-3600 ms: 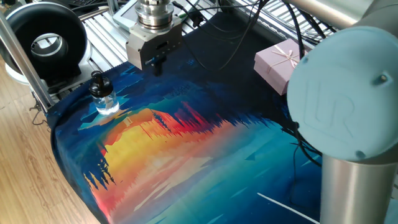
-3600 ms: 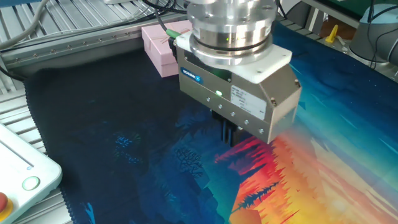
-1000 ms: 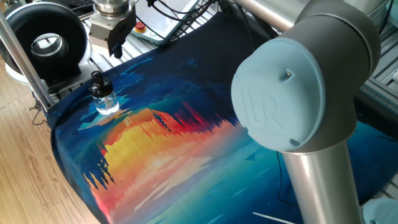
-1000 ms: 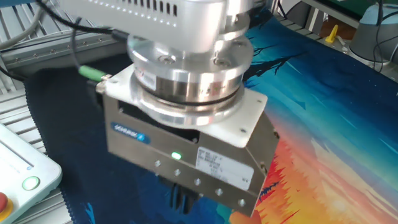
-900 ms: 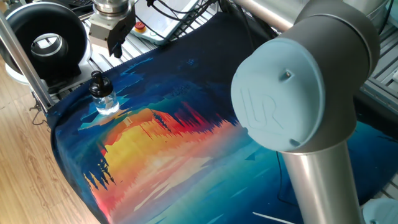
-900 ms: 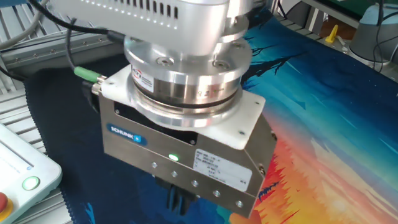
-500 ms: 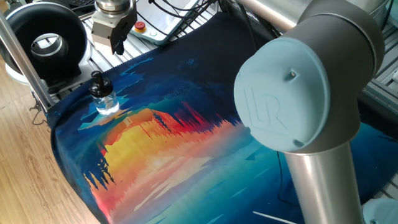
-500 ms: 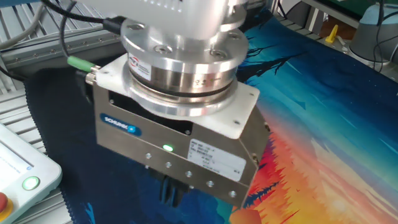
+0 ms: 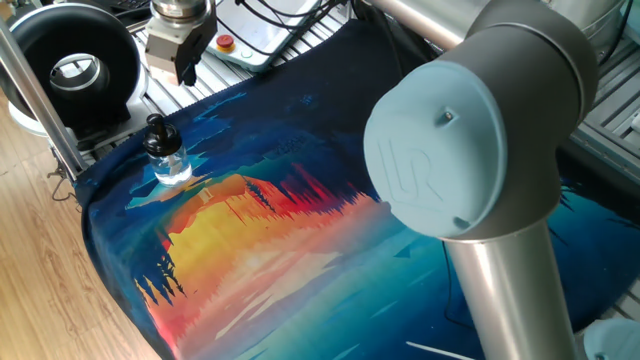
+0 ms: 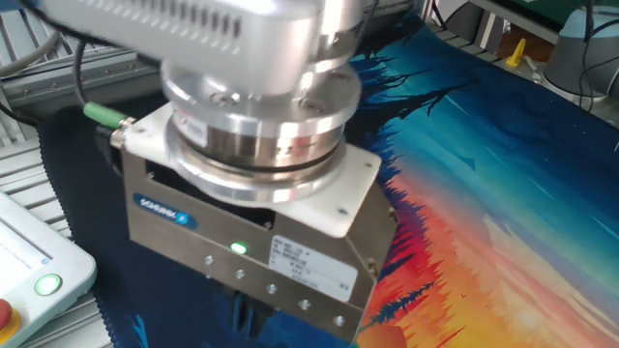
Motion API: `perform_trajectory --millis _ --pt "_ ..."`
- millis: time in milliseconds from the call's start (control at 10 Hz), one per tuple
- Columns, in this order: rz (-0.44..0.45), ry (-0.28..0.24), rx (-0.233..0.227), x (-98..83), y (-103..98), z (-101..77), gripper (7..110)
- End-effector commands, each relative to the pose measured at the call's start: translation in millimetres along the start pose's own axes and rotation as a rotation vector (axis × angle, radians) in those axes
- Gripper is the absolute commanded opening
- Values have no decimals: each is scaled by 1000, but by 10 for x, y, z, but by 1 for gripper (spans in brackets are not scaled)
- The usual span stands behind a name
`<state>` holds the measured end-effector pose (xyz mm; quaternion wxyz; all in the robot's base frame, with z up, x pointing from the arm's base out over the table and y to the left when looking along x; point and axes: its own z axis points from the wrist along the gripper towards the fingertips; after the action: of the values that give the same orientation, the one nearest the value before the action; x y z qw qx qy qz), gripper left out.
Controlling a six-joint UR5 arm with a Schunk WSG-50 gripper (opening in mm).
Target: Unscrew the lid from the jar
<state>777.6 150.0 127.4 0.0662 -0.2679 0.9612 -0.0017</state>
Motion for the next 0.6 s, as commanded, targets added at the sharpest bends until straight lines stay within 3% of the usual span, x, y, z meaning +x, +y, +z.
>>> perform_trajectory --millis 0,300,500 --pt "3 -11 -14 -42 79 -47 7" --pt "-18 -28 -14 -112 163 -56 7" --pt "-20 -41 -36 -140 203 -61 7"
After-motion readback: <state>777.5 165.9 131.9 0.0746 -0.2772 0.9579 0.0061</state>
